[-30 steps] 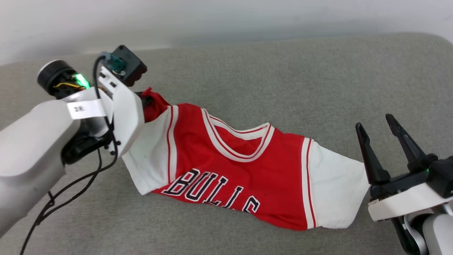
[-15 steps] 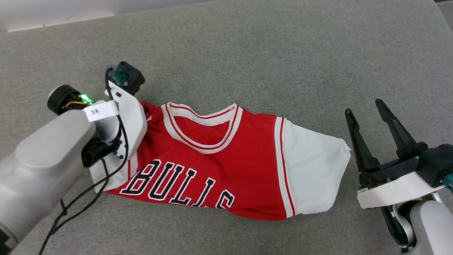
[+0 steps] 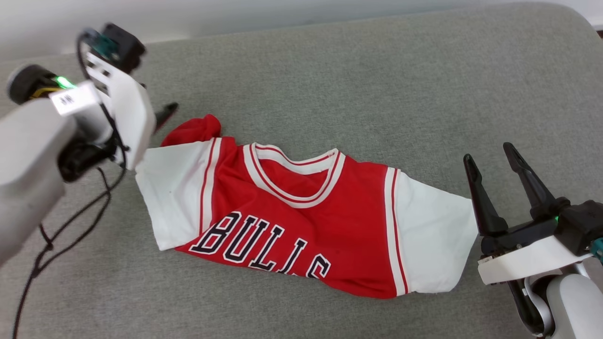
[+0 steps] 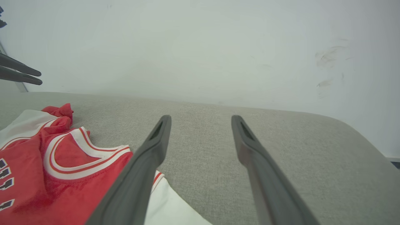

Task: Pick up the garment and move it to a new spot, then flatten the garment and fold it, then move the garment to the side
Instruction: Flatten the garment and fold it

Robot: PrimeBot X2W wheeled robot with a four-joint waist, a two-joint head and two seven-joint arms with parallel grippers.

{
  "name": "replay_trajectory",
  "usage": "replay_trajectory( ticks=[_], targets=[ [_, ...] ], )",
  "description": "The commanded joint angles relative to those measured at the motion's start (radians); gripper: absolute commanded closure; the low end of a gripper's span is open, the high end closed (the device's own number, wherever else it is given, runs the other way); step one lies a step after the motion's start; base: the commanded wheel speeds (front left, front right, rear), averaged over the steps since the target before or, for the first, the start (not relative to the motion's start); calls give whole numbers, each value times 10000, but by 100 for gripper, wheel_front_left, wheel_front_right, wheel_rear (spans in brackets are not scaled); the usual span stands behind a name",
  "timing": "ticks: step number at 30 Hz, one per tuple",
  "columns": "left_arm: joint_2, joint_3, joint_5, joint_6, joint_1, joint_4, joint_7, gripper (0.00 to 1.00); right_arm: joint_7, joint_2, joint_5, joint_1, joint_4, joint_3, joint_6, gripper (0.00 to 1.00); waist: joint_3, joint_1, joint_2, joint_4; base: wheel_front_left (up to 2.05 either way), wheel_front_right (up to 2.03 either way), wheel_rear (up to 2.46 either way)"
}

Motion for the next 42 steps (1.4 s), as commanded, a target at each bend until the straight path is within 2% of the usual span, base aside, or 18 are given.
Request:
replay_trajectory(
  ticks=[1,8,11,19,23,24,25,26,33,38,42],
  targets=[
    [136,24,-169,0,-165,-38,236,0,-46,2,1,71,-8,14,-5,0,-137,0,-1,130,0,0,0],
    [756,-118,-1189,-1,-19,-330,2110,0,-61,-82,13,85,-128,89,-5,0,-106,0,-1,128,0,0,0],
    [906,-148,-1230,4,92,-283,2376,0,-63,-99,2,1,-194,75,-5,0,96,0,-1,28,0,0,0],
    [831,-192,-1525,202,689,345,2694,0,-69,-27,-92,-316,-360,1,-5,0,908,0,-1,-362,0,0,0],
    [655,-374,-1956,131,1361,768,3608,0,-79,25,-165,-350,-383,-112,-5,0,1216,0,-1,-503,0,0,0],
    [641,-408,-1963,102,1419,745,3774,12,-81,28,-167,-344,-394,-133,-5,0,1233,0,-1,-501,0,0,0],
    [629,-433,-1992,75,1464,712,3899,89,-85,30,-173,-331,-401,-166,-7,0,1240,0,-1,-485,0,0,0],
    [621,-457,-2050,58,1508,666,4025,100,-87,32,-193,-314,-401,-199,-5,0,1233,0,-1,-462,0,0,0],
    [790,-394,-1995,4,1359,284,3993,100,-85,37,-268,-314,-358,-241,-5,0,969,0,-1,-196,0,0,0],
    [1060,-96,-1667,9,855,-520,3034,100,-78,5,-246,-79,-233,-322,-7,0,416,0,-1,170,0,0,0],
    [1552,-68,-1437,3,960,-1511,2557,100,-79,-6,-158,217,-150,-482,-7,0,-114,0,-1,497,0,0,0]
  ],
)
